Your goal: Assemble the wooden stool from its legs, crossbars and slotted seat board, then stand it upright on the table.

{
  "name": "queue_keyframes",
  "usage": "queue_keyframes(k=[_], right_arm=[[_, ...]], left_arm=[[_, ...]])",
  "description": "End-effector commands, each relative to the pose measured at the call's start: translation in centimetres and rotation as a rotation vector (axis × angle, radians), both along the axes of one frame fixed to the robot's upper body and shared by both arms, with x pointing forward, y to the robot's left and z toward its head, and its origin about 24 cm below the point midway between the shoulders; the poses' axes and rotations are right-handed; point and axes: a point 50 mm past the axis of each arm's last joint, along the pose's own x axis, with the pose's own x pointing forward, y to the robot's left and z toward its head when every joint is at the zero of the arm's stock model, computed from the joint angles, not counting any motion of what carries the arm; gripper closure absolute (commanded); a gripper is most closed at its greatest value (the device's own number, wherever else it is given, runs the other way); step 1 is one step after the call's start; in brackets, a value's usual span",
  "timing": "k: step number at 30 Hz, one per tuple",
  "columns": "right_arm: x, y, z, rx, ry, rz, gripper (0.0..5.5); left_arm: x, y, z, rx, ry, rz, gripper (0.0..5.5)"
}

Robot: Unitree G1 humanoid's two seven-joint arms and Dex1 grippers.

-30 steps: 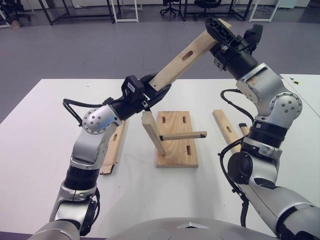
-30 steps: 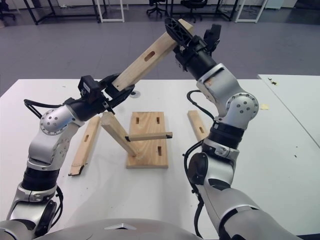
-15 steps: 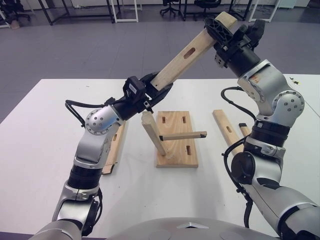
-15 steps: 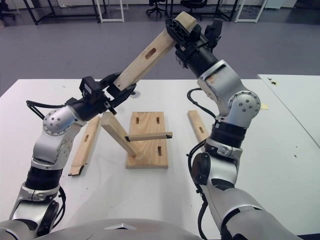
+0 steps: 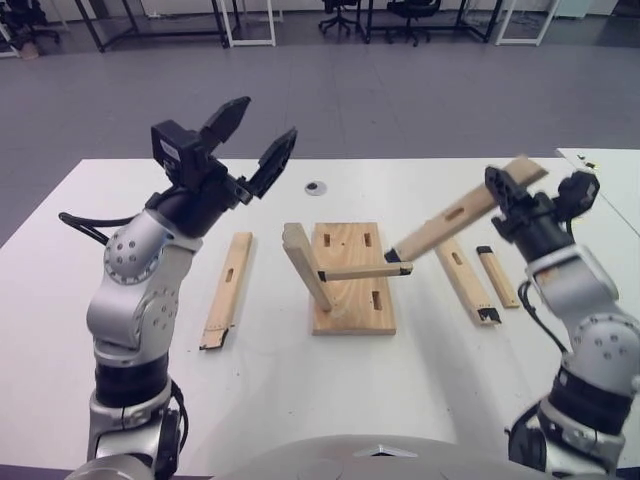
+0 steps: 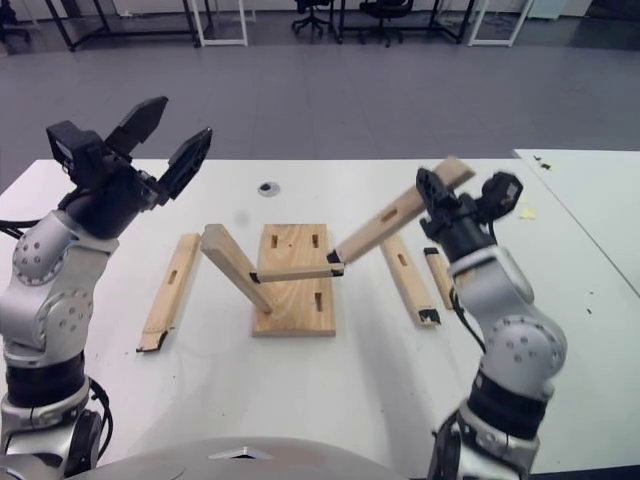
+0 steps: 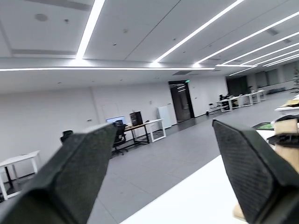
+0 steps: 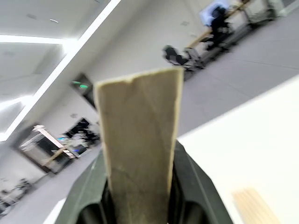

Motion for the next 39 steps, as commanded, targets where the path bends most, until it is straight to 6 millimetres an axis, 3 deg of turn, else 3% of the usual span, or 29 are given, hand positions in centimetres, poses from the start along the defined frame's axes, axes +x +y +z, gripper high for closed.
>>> queue_keyframes(k=[1, 5, 11, 17, 25, 33, 39], right_arm=[[-1.1, 0.5, -0.4, 0.005, 0.048, 0.006, 4.49], [-1.9, 1.3, -1.6, 0.018, 0.108, 0.008, 4.49], [-1.7, 2.6, -2.6, 0.038, 0.103, -0.011, 4.49], [-2.4, 2.1, -2.5, -0.056, 0.048, -0.081, 4.49], [-3.2, 3.5, -2.8, -0.093, 0.069, -0.038, 4.49], [-3.5, 3.7, -2.8, -0.309, 0.065, -0.131, 4.49], [-3.2, 4.2, -3.4, -0.460, 0.048, -0.114, 4.49]], left_arm=[[-1.4, -1.0, -0.3, 0.018, 0.066, -0.009, 1.73], [-1.8, -1.8, -1.5, 0.060, 0.122, -0.014, 1.73], [-0.9, -1.4, -3.0, 0.138, 0.157, 0.053, 1.73], [-0.5, -1.3, -3.1, 0.157, 0.148, 0.058, 1.73], [0.4, -1.9, -4.5, 0.194, 0.166, 0.106, 1.73], [0.4, -2.4, -4.5, 0.169, 0.170, 0.105, 1.73], [0.5, -3.3, -3.2, 0.093, 0.140, 0.083, 1.73]])
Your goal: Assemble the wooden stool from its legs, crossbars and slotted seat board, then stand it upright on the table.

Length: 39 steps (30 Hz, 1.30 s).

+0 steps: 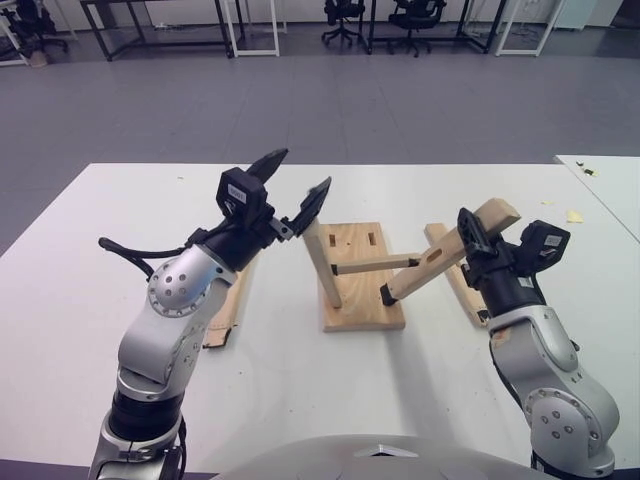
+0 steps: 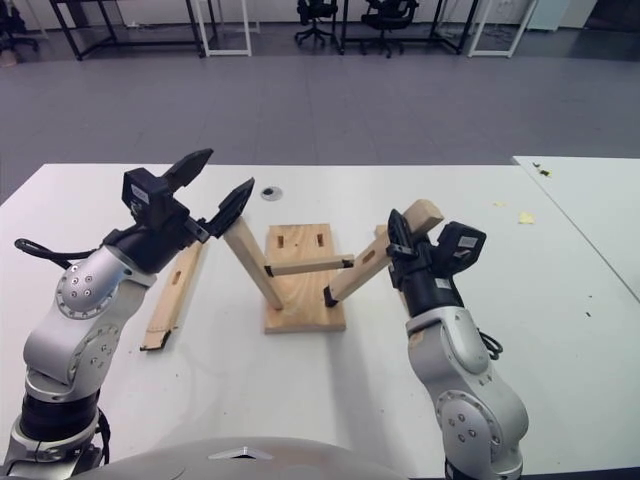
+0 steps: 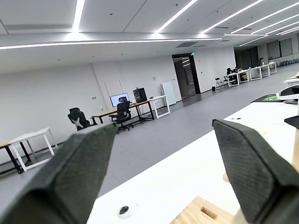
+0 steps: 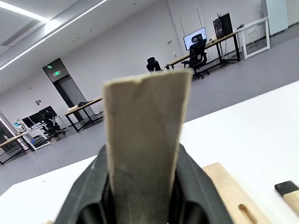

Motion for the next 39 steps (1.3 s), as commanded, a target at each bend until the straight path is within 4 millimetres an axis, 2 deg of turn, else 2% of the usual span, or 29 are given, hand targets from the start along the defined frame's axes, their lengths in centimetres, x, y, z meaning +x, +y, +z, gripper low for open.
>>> queue_keyframes(k=[1, 9, 12, 13, 17, 20, 23, 25, 28, 31, 36, 39], right_arm=[[0.1, 0.2, -2.1, -0.135, 0.108, 0.007, 4.49], [0.0, 0.9, -3.0, -0.226, 0.134, 0.071, 4.49], [-0.1, 1.2, -4.0, -0.313, 0.218, 0.131, 4.49], [-0.3, 1.5, -4.5, -0.336, 0.253, 0.171, 4.09], [-0.4, 2.3, -5.3, -0.358, 0.314, 0.317, 3.24], [0.3, 2.4, -4.3, -0.383, 0.254, 0.356, 2.76], [0.9, 2.9, -2.2, -0.430, 0.109, 0.402, 2.76], [0.9, 3.4, -1.5, -0.464, 0.067, 0.450, 2.76], [0.6, 4.0, -1.4, -0.575, 0.052, 0.518, 2.76], [0.7, 4.2, -1.8, -0.672, 0.071, 0.543, 2.76], [0.8, 5.8, -1.7, -0.714, 0.061, 0.599, 2.76], [0.8, 6.6, -1.6, -0.715, 0.051, 0.651, 2.76]], left_arm=[[0.3, -0.6, 0.5, -0.024, 0.004, -0.006, 1.73], [1.0, -1.6, -0.4, 0.079, 0.014, -0.011, 1.73], [1.1, -2.2, -0.7, 0.117, 0.005, -0.006, 1.73], [1.1, -2.4, -0.9, 0.128, 0.005, 0.000, 1.73], [1.3, -3.1, -1.7, 0.153, 0.009, 0.042, 1.73], [1.9, -3.1, -2.4, 0.117, 0.026, 0.134, 1.73], [2.6, -2.9, -2.9, 0.091, 0.039, 0.222, 1.73], [3.0, -3.0, -3.1, 0.065, 0.040, 0.266, 1.73], [3.4, -3.6, -3.3, 0.030, 0.040, 0.295, 1.73], [3.3, -5.1, -3.4, 0.016, 0.032, 0.265, 1.73], [3.2, -8.0, -3.2, 0.012, 0.000, 0.164, 1.73], [3.6, -8.9, -3.3, 0.010, -0.010, 0.138, 1.73]])
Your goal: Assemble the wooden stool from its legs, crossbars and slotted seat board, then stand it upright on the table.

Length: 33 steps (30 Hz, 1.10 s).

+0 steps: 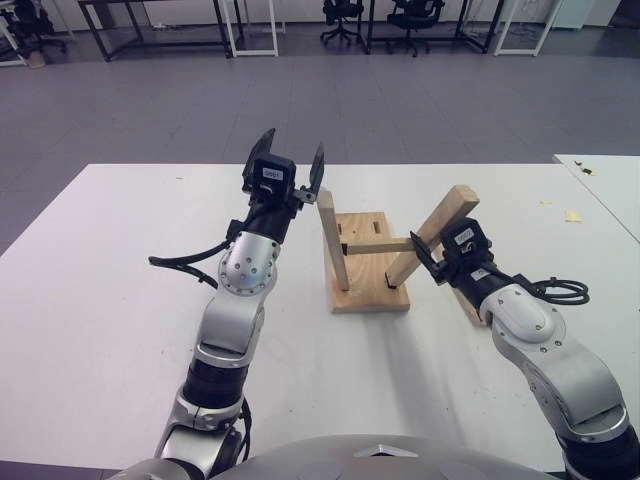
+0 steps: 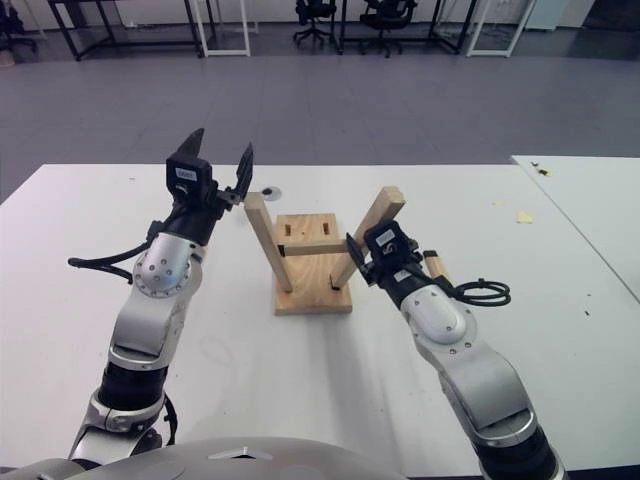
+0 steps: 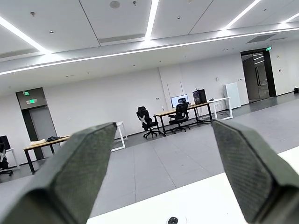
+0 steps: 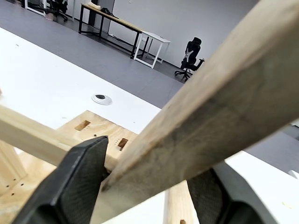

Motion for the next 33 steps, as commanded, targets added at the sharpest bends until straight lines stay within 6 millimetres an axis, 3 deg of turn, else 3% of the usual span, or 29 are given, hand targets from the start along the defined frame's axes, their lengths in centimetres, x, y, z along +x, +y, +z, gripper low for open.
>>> queue_keyframes(k=[1, 10, 15, 20, 25, 30, 33], right_arm=[[-1.4, 4.9, -0.4, 0.084, 0.098, 0.335, 2.76], [-1.7, 6.1, 0.8, 0.180, 0.061, 0.444, 2.76], [-1.6, 6.3, 1.4, 0.127, 0.008, 0.508, 2.76], [0.1, 3.5, 1.2, 0.261, 0.034, 0.330, 2.76], [0.3, 2.0, 2.2, 0.487, 0.002, 0.287, 2.76], [-0.2, 0.9, 3.0, 0.586, -0.009, 0.312, 2.76], [-0.8, 0.9, 3.4, 0.642, 0.005, 0.363, 2.12]], left_arm=[[-0.1, -5.6, -2.1, 0.041, 0.107, -0.244, 1.73], [-0.1, -7.6, -2.7, 0.016, 0.121, -0.318, 1.73], [-0.4, -8.4, -3.2, 0.011, 0.133, -0.358, 1.73], [-0.6, -4.2, -3.4, -0.002, 0.092, -0.240, 1.73], [-1.4, 0.7, -1.6, -0.040, -0.031, -0.152, 1.73], [-1.2, 3.4, -1.2, -0.066, -0.043, -0.062, 1.73], [-1.2, 4.1, -1.6, -0.067, -0.025, -0.040, 1.73]])
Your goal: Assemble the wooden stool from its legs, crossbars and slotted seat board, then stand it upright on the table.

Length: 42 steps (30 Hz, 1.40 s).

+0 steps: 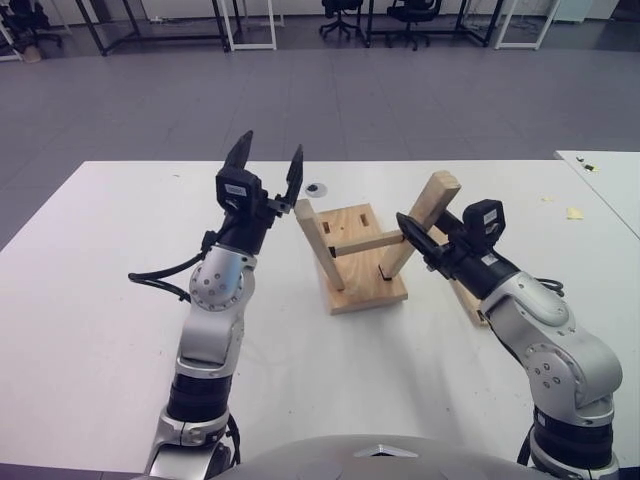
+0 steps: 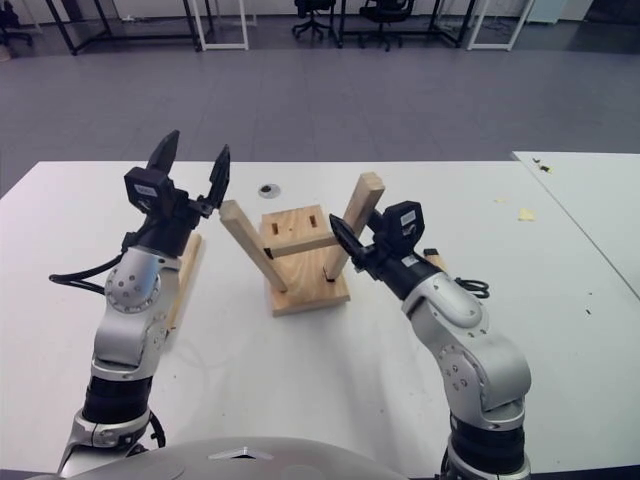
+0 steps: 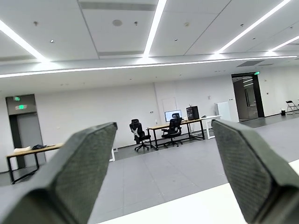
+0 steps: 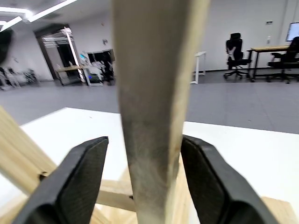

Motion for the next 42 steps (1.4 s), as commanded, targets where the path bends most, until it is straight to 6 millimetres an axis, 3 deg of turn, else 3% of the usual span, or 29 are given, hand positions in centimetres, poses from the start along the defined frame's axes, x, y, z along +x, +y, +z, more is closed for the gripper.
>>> queue_keyframes(k=[1, 2, 7, 12, 14, 19, 22, 25, 27, 30, 34, 37, 42], right_arm=[[-1.2, 0.6, 1.6, 0.096, -0.050, 0.145, 1.94], [-1.4, 0.4, 1.8, 0.110, -0.049, 0.158, 1.74], [-2.2, -1.6, 2.4, 0.104, -0.011, 0.210, 1.74], [-2.5, -2.7, 2.3, 0.035, 0.017, 0.222, 1.74], [-2.2, -3.3, 3.3, 0.102, -0.029, 0.190, 1.74], [-1.8, -7.0, 7.1, 0.448, -0.156, -0.006, 1.74], [-1.3, -8.8, 6.2, 0.460, -0.100, -0.232, 1.74], [-1.2, -7.3, 2.5, 0.295, 0.070, -0.387, 1.74], [-2.2, -4.8, 1.4, 0.214, 0.127, -0.404, 1.74], [-3.1, -1.8, 2.5, 0.092, 0.075, -0.326, 1.74], [-2.3, -0.2, 4.4, -0.074, -0.017, -0.357, 1.74], [-1.4, 0.8, 3.9, -0.251, 0.013, -0.328, 1.74], [-1.5, 1.4, 2.7, -0.340, 0.082, -0.268, 1.74]], left_arm=[[0.1, 0.6, -1.3, 0.018, 0.073, 0.004, 1.73], [0.1, 0.9, -1.4, 0.020, 0.077, 0.013, 1.73], [-0.1, 1.7, -0.8, 0.013, 0.065, 0.045, 1.73], [0.0, 1.6, 2.0, -0.076, -0.015, 0.035, 1.73], [-0.2, 1.8, 2.1, -0.074, -0.008, 0.037, 1.73], [-2.2, 2.3, -1.6, -0.069, 0.207, 0.080, 1.73], [-3.3, 2.3, -3.3, -0.118, 0.337, 0.139, 1.73], [-3.5, 2.0, -4.0, -0.156, 0.412, 0.167, 1.73], [-3.3, 1.3, -3.6, -0.158, 0.431, 0.144, 1.73], [-2.9, -0.5, -2.3, -0.176, 0.433, 0.076, 1.73], [-2.8, -4.2, -0.6, -0.142, 0.410, -0.113, 1.73], [-3.4, -6.8, -0.9, -0.021, 0.409, -0.243, 1.73], [-3.3, -7.4, -0.6, 0.052, 0.360, -0.266, 1.73]])
